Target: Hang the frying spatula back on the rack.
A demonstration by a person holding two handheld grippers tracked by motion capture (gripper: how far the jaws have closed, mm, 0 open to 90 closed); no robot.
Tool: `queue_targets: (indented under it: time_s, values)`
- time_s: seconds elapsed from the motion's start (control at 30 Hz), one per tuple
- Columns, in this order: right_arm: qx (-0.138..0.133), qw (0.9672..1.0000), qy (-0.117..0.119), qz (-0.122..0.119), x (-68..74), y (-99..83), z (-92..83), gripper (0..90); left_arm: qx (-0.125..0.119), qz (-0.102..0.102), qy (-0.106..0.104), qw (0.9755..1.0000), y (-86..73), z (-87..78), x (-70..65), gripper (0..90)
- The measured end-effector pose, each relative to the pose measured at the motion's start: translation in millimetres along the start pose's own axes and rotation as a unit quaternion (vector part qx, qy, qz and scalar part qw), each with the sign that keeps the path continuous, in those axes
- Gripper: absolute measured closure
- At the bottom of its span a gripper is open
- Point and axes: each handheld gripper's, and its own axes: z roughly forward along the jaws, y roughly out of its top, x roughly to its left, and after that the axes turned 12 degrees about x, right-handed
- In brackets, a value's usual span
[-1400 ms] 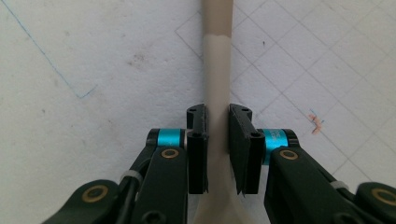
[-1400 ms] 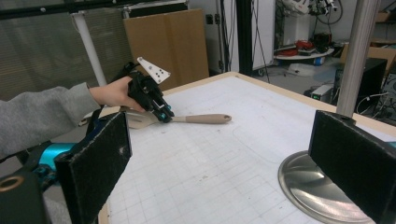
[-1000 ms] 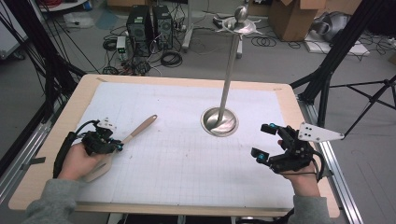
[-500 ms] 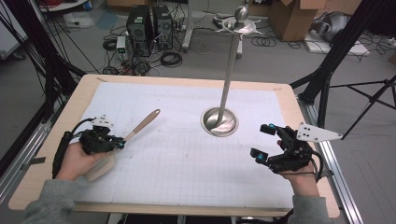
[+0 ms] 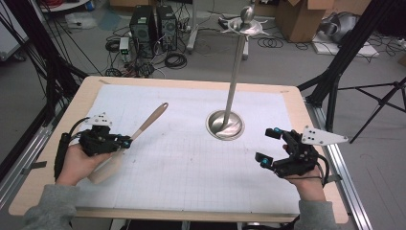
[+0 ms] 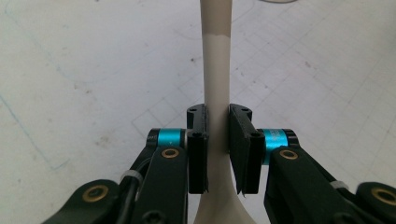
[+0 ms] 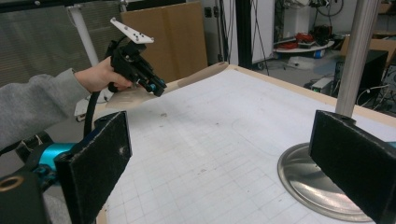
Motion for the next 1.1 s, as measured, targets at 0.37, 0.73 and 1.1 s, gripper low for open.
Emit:
queue_targets:
  time_s: [0.37, 0.73, 1.1]
  values:
    - [-0.008, 1.0000, 0.002, 0.003, 0.1, 0.5, -2.3, 4.8, -0.026, 0.013, -0.007, 0.9995, 23.5, -4.8, -13.1, 77.6]
    - [-0.014, 0.9999, 0.003, 0.003, 0.1, 1.2, -3.7, 4.8, -0.024, 0.032, -0.003, 0.9992, 48.5, -6.4, -25.3, 77.7]
    - [-0.022, 0.9997, 0.003, 0.005, -0.2, 1.4, -7.6, 4.8, -0.039, 0.040, -0.010, 0.9984, 82.4, -17.4, -34.8, 77.7]
